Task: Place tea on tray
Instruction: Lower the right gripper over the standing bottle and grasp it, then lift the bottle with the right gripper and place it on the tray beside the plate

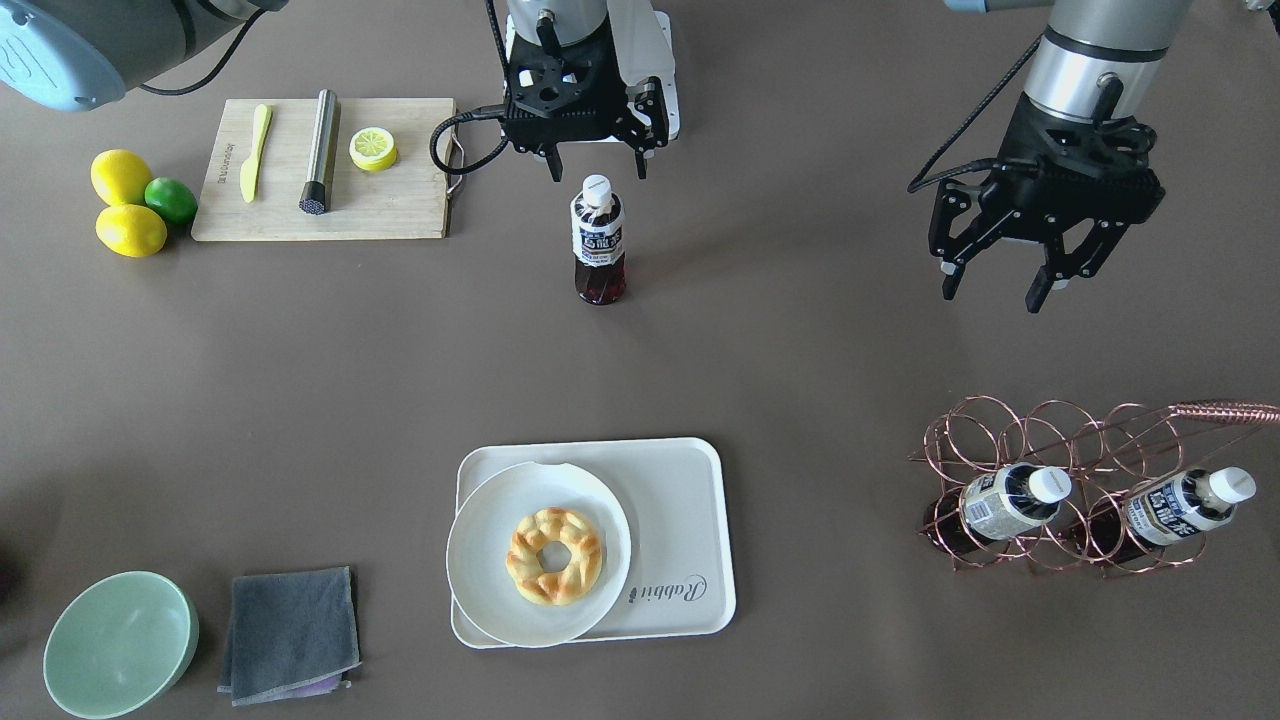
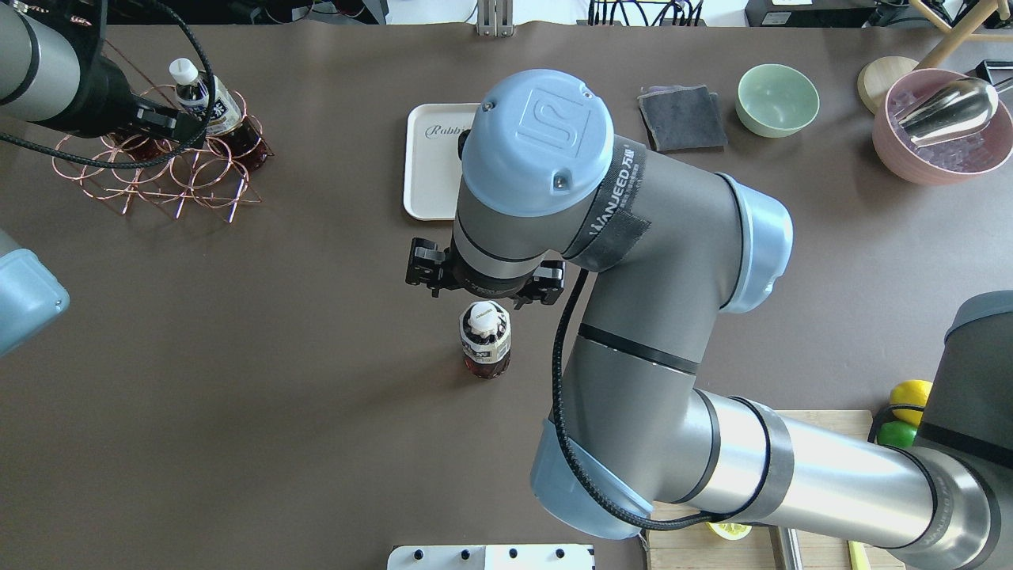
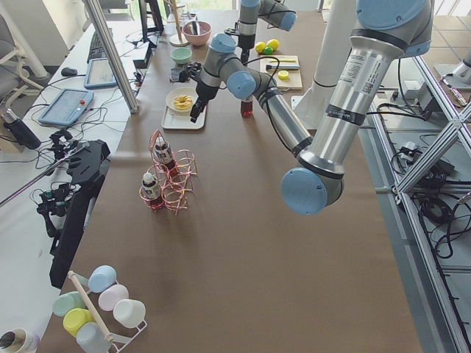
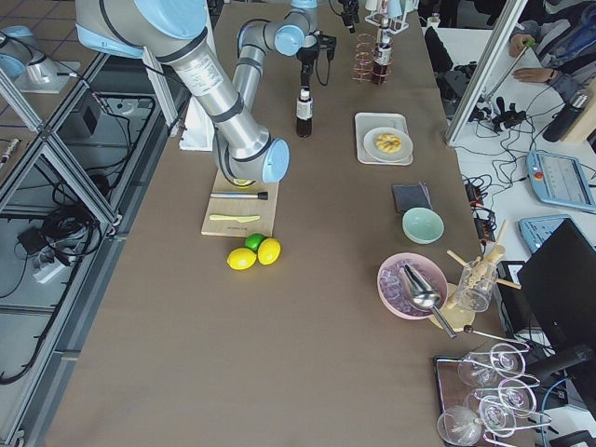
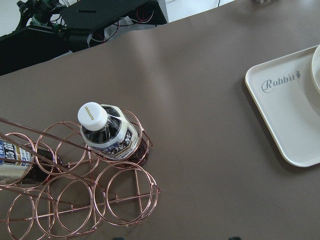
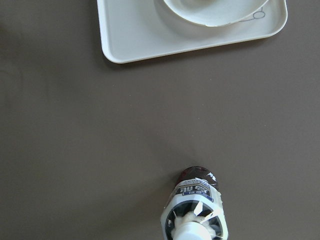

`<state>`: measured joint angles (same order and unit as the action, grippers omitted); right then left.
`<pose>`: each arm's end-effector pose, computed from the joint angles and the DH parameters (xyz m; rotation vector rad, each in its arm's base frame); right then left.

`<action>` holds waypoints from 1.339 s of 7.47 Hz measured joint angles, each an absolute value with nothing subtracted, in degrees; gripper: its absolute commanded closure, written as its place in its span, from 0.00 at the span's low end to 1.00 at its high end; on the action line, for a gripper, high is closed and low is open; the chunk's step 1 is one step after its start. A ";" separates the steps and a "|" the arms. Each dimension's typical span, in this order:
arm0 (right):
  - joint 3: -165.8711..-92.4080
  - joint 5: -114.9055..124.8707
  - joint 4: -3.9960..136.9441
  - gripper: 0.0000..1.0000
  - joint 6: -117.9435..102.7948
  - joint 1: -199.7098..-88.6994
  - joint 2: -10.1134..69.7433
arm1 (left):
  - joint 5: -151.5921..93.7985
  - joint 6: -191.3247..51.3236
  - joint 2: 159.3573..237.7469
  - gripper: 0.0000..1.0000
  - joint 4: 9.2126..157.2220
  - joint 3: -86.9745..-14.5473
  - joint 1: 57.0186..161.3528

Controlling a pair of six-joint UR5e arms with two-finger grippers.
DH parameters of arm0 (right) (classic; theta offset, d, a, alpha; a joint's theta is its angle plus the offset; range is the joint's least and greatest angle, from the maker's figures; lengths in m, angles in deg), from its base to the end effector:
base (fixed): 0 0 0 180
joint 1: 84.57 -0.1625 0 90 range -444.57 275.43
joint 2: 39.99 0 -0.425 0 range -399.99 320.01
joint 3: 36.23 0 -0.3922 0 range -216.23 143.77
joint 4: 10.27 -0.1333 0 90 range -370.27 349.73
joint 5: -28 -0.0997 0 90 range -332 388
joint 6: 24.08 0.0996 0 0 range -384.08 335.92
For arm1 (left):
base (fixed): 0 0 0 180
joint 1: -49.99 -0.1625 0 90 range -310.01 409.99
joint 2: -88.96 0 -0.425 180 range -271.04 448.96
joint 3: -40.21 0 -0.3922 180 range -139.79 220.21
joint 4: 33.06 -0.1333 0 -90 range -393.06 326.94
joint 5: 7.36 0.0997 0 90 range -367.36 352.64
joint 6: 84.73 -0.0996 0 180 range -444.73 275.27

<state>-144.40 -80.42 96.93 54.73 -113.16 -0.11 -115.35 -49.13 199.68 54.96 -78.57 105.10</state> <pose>-0.4846 -0.3801 0.0524 0.0187 -0.9330 0.1380 0.2261 -0.5035 0.2522 0.5009 0.7160 0.1186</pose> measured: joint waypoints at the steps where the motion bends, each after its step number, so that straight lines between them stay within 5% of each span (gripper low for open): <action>1: -142.69 -79.61 97.15 0.40 54.83 -112.28 -0.62 | -115.37 -49.20 198.77 0.21 56.32 -78.50 105.14; 3: -141.61 -76.71 99.39 0.87 53.25 -110.76 -0.93 | -115.38 -49.13 197.64 0.21 57.39 -78.71 105.18; 4: -141.60 -76.02 100.43 1.00 52.33 -110.43 -0.98 | -115.38 -48.95 197.36 0.19 57.50 -78.90 105.16; 10: -138.03 -80.09 101.19 1.00 44.81 -116.26 -5.85 | -115.38 -48.31 196.93 0.18 57.56 -79.04 104.77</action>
<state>-138.03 -80.09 101.19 44.81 -116.26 -5.85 -115.38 -48.31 196.93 57.56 -79.04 104.77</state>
